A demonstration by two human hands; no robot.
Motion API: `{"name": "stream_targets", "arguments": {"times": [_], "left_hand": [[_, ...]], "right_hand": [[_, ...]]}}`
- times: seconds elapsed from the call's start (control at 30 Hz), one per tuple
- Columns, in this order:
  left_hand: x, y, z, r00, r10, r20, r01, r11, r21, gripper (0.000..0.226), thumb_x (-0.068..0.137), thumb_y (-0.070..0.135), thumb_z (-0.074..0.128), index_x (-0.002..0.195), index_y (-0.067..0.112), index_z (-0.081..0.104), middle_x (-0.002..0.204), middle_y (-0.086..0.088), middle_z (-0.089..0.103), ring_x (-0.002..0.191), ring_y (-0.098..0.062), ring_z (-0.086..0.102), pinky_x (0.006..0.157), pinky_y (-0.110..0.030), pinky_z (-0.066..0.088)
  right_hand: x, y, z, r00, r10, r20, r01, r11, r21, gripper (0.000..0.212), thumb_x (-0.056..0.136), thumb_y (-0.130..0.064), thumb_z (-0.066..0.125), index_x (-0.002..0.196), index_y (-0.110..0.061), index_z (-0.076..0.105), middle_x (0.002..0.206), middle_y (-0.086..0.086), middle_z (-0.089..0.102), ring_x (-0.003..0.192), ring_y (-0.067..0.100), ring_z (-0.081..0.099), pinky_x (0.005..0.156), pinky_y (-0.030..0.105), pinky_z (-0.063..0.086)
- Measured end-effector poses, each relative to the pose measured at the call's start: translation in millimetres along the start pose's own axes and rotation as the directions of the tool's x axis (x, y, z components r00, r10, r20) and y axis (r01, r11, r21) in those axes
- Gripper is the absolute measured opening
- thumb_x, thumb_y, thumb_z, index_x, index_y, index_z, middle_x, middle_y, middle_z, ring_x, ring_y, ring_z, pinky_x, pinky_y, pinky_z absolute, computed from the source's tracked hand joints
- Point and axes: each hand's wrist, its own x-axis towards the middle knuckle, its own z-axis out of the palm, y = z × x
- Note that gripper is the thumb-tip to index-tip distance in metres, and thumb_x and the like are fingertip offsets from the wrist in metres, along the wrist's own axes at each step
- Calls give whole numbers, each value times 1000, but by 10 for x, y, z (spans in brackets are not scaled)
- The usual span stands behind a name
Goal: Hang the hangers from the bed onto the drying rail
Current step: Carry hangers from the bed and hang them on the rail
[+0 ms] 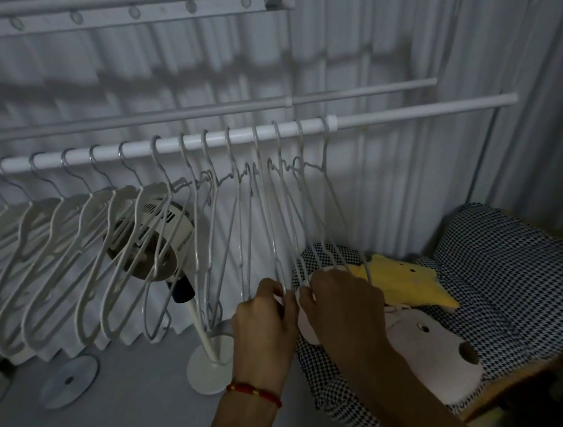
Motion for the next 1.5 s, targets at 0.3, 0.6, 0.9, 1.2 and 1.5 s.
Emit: {"name": "stream_targets", "arguments": {"times": [0.3, 0.6, 0.9, 1.2, 1.5], "left_hand": [[-12, 15, -2, 1000, -26, -4, 26, 1000, 5, 16, 93, 31, 62, 88, 15, 62, 57, 6, 63, 50, -4, 53, 51, -18, 37], [-12, 37, 30, 1000, 4, -27, -4, 1000, 13, 16, 93, 29, 63, 86, 14, 61, 53, 8, 60, 47, 0, 50, 51, -17, 37], [-24, 17, 33, 1000, -17, -3, 18, 1000, 26, 19, 93, 34, 60, 91, 16, 62, 57, 5, 65, 52, -7, 59, 54, -21, 42], [-45, 37, -15, 1000, -16, 1, 16, 1000, -13, 19, 92, 35, 62, 91, 16, 62, 50, 10, 56, 44, 6, 45, 49, -6, 35], [-96, 58, -60, 1000, -4, 2, 4, 1000, -31, 16, 91, 31, 64, 93, 15, 64, 49, 11, 57, 44, 7, 47, 50, -2, 36]], "right_hand": [[-5, 17, -8, 1000, -4, 23, 4, 999, 33, 43, 62, -32, 92, 49, -23, 52, 48, -6, 51, 36, 9, 49, 45, 20, 19], [-27, 47, 42, 1000, -16, 26, 13, 996, 85, 41, 69, -30, 87, 50, -22, 52, 50, -5, 54, 38, 12, 50, 45, 20, 21], [-43, 83, 107, 1000, -18, -4, 18, 997, 72, 40, 67, -30, 89, 51, -21, 54, 51, -5, 55, 38, 11, 50, 46, 20, 22], [-62, 81, 73, 1000, -11, 11, 10, 995, 95, 38, 69, -30, 88, 52, -22, 55, 50, -6, 54, 37, 10, 48, 45, 20, 23], [-73, 88, 42, 1000, -8, 0, 8, 996, 88, 36, 68, -29, 89, 53, -21, 57, 50, -5, 55, 37, 11, 49, 44, 20, 22]]}}
